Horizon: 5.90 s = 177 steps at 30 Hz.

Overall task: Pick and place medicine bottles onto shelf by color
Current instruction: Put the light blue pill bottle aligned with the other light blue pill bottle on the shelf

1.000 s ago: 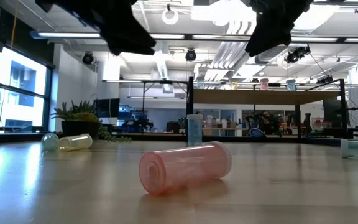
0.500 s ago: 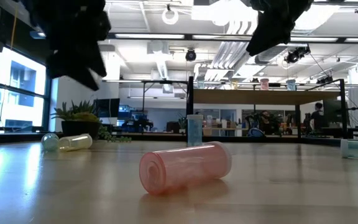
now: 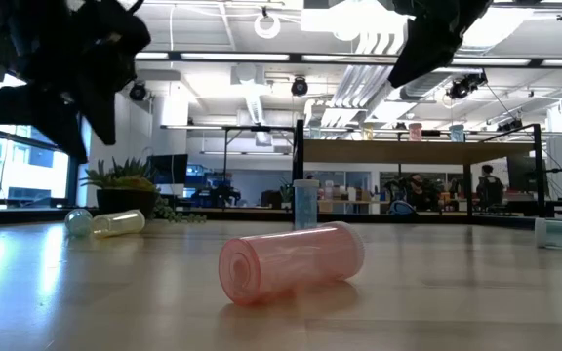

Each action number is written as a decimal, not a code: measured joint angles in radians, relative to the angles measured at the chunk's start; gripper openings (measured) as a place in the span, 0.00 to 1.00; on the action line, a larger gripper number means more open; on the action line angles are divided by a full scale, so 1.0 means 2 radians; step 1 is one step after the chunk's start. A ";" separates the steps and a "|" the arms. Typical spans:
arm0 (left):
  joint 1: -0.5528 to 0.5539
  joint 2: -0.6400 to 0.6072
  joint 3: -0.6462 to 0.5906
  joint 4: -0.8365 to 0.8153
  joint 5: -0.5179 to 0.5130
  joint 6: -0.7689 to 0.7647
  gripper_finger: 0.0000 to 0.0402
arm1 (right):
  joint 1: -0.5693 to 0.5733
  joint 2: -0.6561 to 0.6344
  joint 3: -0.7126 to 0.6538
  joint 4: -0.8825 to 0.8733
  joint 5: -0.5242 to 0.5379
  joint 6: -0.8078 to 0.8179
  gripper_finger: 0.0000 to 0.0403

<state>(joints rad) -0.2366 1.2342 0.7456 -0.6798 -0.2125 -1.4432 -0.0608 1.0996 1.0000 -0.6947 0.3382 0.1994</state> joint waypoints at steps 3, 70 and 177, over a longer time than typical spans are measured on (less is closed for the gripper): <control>-0.001 0.000 0.000 -0.029 -0.004 -0.034 0.50 | 0.000 0.000 0.000 -0.002 0.000 -0.011 0.36; -0.001 0.172 0.000 -0.053 -0.027 -0.110 0.30 | 0.000 0.000 0.000 -0.008 0.000 -0.021 0.36; 0.206 0.102 0.000 0.579 0.078 0.748 0.24 | 0.027 0.132 0.000 0.398 -0.117 -0.126 0.55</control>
<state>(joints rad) 0.1753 1.4387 0.7460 0.4792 -0.0555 0.0536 -0.0067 1.3632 1.0000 0.1008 0.1043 -0.0528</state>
